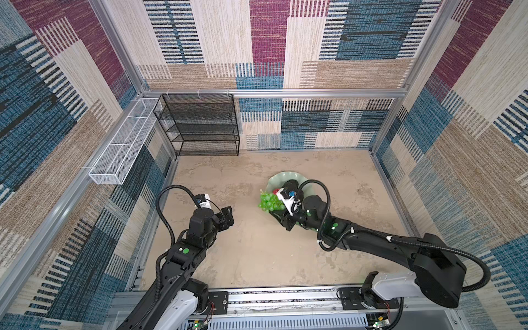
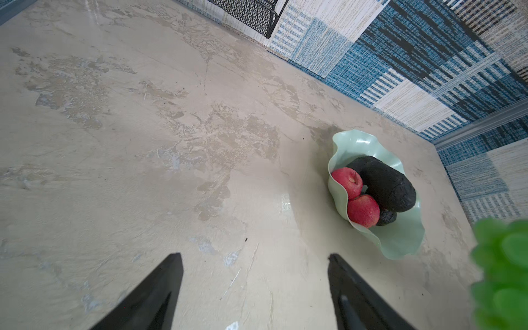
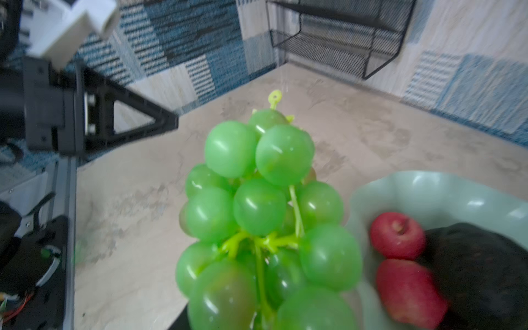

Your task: Place and organize the fake fruits in the fruit bowl

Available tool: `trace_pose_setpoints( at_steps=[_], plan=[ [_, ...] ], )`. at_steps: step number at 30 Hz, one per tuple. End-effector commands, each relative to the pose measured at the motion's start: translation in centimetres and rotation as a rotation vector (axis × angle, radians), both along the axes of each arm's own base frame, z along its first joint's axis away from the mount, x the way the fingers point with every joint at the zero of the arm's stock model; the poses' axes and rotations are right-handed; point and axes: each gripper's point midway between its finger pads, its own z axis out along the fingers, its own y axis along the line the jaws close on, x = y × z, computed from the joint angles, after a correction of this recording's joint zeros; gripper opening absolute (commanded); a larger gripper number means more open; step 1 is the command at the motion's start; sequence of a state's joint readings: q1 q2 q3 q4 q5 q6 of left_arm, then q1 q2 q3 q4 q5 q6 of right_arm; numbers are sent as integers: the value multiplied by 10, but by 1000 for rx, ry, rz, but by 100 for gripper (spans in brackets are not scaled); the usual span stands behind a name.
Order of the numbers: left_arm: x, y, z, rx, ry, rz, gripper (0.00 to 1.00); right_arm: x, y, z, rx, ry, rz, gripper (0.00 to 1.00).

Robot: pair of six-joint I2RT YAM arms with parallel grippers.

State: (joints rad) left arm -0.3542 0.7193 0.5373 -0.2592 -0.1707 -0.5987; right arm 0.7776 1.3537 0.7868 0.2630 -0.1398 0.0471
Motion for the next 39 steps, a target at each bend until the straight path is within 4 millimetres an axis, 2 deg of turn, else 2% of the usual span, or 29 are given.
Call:
trace_pose_setpoints(
  at_steps=[1, 3, 6, 11, 14, 16, 18, 20, 26, 29, 32, 35, 37, 38, 39],
  plan=[
    [0, 3, -2, 13, 2, 10, 83, 32, -24, -2, -48, 18, -110, 42],
    [0, 3, -2, 13, 1, 9, 83, 50, -29, -1, -62, 4, -127, 42],
    [0, 3, -1, 19, 1, 5, 83, 73, -31, -12, -98, -12, -137, 43],
    [0, 5, 0, 27, -2, 10, 83, 104, -19, -61, -178, 50, -110, 44],
    [0, 7, 0, 32, -4, 17, 83, 112, -13, -85, -198, 97, -109, 46],
    [-1, 9, 2, 42, -9, 21, 83, 115, -12, -95, -204, 115, -118, 53],
    [-1, 11, 3, 54, -10, 27, 83, 115, -11, -97, -197, 121, -118, 65],
    [-1, 13, 5, 72, -12, 30, 83, 113, -12, -91, -183, 120, -116, 77],
    [0, 23, 14, 141, -48, 55, 84, 105, -27, -52, -126, 67, -162, 100],
    [5, 30, 22, 204, -82, 70, 85, 92, -48, -20, -58, 16, -214, 100],
    [14, 38, 28, 287, -150, 99, 89, 80, -87, 7, 12, -61, -353, 100],
    [23, 50, 24, 377, -205, 155, 92, 71, -144, 14, 74, -121, -559, 100],
    [28, 58, 18, 450, -249, 190, 94, 63, -186, 11, 112, -152, -713, 100],
    [30, 62, 16, 497, -260, 204, 98, 58, -202, 9, 120, -169, -768, 100],
    [31, 71, 11, 553, -248, 235, 99, 53, -218, 8, 125, -192, -825, 100]
  ],
)
